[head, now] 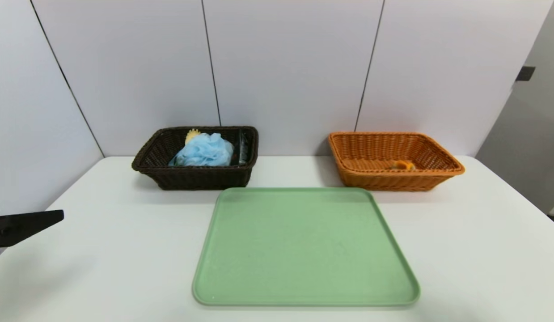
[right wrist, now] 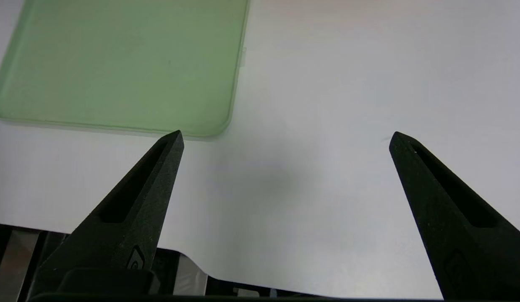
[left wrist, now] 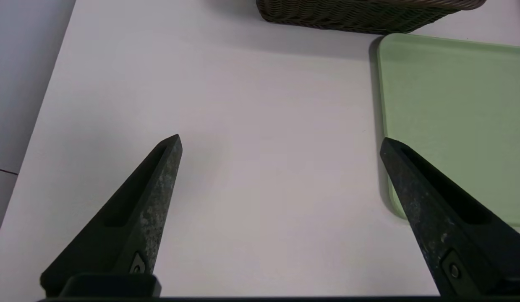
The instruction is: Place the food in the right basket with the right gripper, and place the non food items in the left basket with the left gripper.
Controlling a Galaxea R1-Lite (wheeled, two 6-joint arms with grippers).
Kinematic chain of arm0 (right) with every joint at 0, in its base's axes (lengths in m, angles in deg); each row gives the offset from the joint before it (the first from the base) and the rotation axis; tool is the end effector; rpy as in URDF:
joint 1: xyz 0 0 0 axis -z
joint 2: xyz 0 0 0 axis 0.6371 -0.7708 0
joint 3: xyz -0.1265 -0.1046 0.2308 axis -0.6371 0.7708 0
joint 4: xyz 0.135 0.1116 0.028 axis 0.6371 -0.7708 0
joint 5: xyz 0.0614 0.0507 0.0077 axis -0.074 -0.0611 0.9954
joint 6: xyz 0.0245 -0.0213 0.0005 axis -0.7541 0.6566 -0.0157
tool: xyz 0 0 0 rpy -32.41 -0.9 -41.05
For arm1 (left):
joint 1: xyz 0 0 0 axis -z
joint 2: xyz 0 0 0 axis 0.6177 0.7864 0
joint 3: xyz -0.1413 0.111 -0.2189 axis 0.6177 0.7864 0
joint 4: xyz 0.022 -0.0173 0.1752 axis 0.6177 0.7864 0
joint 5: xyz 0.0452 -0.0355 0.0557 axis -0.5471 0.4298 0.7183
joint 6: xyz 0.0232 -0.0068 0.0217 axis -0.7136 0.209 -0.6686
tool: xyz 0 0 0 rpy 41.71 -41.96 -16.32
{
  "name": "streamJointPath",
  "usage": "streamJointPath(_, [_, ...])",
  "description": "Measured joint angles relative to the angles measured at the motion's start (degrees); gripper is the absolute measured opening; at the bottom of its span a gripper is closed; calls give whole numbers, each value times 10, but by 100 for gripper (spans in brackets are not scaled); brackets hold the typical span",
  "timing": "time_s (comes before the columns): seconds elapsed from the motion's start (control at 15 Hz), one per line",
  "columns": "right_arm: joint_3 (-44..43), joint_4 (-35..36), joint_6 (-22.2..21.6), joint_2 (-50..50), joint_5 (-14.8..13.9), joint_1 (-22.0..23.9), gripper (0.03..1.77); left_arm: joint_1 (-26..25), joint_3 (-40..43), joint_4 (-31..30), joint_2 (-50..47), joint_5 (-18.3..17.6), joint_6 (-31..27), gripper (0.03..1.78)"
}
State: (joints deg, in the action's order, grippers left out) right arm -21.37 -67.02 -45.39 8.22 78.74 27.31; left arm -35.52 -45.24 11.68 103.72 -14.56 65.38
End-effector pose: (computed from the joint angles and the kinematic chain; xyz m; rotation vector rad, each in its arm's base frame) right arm 0.0378 0.0071 0.2563 0.0594 0.5642 0.1404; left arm 0.0949 -0.0035 0.2448 -0.1325 0.4553 0.0149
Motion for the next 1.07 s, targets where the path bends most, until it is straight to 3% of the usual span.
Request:
streamJointPath(0.6, [65,-13,28,118,11,80,170,1,119,34,-175,-9,-56,169])
streamJointPath(1.07, [97,-40,54,203,13,101,170,-1,182,54,-276,-20,-72,169])
